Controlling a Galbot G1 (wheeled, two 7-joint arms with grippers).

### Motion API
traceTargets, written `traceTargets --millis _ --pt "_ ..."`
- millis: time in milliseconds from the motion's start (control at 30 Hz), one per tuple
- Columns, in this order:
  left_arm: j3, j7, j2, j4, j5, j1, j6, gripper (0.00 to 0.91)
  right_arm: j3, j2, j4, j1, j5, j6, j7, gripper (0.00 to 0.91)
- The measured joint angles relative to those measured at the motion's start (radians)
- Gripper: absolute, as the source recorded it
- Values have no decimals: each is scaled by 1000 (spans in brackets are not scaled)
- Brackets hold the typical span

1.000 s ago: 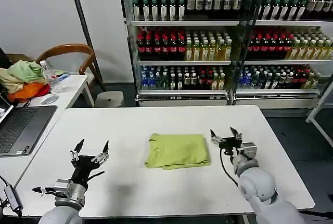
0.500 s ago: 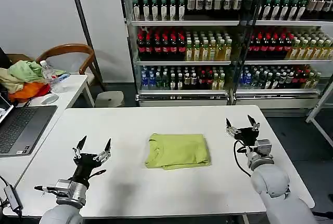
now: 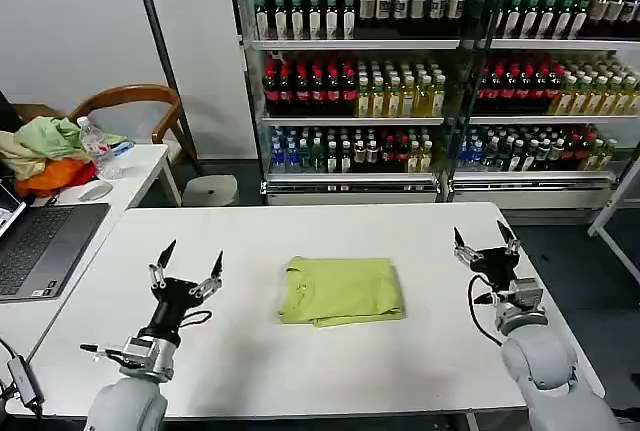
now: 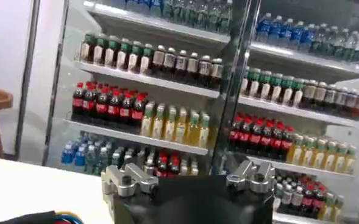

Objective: Fold and organize the clothes.

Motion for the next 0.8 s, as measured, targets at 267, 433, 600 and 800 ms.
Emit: traceTargets --millis 267,433,600,800 --pt "-1 30 11 29 26 -39 -59 907 24 4 2 -6 -27 21 -19 907" --pt "-10 54 20 40 29 -49 -78 907 34 2 1 -11 -46 31 -32 907" --pt "-6 74 27 48 10 -60 -90 907 42 -9 8 -22 -72 46 -57 907" --pt "2 95 20 52 -28 -66 -100 907 38 -11 5 -19 -101 48 -74 907"
